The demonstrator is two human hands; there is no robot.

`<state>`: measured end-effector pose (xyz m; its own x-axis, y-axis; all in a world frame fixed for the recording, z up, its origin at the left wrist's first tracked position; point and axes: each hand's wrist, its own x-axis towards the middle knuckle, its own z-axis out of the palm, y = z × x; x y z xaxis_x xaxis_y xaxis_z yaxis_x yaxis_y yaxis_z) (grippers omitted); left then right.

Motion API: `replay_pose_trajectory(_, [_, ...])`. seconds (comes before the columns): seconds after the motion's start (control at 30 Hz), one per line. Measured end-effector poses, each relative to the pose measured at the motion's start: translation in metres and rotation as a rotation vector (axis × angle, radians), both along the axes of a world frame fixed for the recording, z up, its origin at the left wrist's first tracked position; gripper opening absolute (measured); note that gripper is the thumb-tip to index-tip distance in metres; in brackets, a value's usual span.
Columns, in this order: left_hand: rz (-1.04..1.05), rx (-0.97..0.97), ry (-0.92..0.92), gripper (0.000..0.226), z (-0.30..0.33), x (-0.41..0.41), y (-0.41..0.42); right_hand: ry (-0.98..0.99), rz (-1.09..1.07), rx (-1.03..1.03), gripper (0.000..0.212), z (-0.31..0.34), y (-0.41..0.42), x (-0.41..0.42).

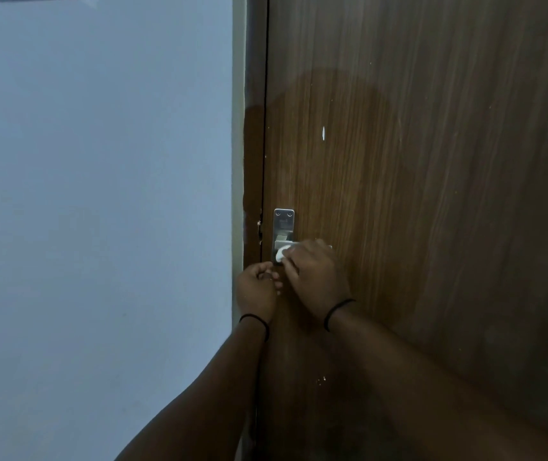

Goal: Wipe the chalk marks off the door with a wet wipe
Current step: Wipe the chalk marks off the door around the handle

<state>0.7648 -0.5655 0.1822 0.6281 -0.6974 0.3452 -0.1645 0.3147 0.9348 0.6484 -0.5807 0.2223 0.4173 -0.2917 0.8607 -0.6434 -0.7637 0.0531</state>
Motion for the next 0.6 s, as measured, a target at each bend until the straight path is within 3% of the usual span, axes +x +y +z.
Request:
replay_pose_trajectory(0.07, [0.011,-0.022,0.006,0.026,0.005,0.001,0.001,-0.018,-0.077,-0.048,0.004,0.019,-0.002,0.007])
replay_pose_trajectory(0.23, [0.045,-0.080,-0.025,0.027,0.014,0.004,-0.004,0.187,-0.196,-0.102,0.016,0.035,-0.014,0.017])
replay_pose_trajectory(0.5, [0.033,-0.098,0.150,0.032,0.016,0.005,-0.012,0.402,-0.042,-0.118,0.018,0.040,-0.024,0.010])
replay_pose_trajectory(0.6, [0.034,-0.101,0.140,0.032,0.016,0.000,-0.010,0.398,0.001,-0.201,0.007,0.041,-0.025,0.007])
